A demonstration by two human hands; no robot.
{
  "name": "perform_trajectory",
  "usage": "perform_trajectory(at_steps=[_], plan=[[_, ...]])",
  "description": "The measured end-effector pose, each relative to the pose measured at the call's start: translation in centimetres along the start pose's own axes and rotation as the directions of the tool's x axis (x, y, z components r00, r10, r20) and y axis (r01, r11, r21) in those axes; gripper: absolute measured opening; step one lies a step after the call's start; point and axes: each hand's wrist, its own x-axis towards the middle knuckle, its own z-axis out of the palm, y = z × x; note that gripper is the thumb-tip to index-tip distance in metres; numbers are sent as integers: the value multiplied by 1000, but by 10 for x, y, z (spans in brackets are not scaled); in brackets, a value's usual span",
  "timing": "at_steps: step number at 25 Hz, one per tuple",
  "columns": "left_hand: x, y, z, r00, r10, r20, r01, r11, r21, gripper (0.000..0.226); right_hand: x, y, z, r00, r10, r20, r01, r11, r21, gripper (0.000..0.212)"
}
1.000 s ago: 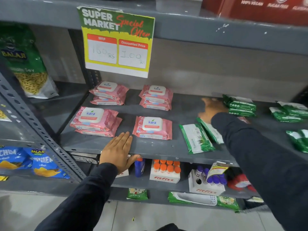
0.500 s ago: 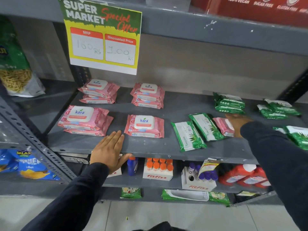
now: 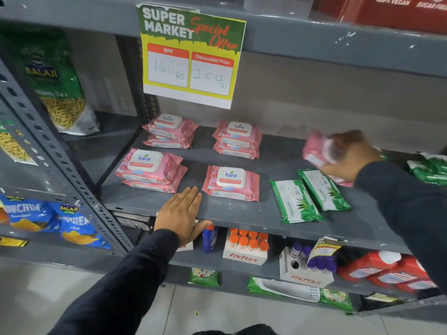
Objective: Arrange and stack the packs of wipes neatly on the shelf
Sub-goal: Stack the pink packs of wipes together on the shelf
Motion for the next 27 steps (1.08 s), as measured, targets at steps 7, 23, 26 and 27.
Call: perform_trajectory(at_steps=[7, 23, 26, 27], plan=[[-2, 2, -1, 1000, -8, 3, 8, 1000, 19, 83, -23, -163, 29, 879, -476, 36, 475, 879, 35, 94], [0, -3, 6, 1000, 8, -30, -8, 1000, -3, 83, -4, -176, 50, 815, -534, 226, 511, 845, 157, 108], [1, -2, 6, 999, 12, -47, -13, 1000, -21, 83, -7, -178, 51, 882, -426, 203, 422, 904, 62, 111], [1, -2, 5, 999, 14, -48, -15, 1000, -26, 83, -9, -181, 53, 906, -379, 190, 380, 925, 30, 110]])
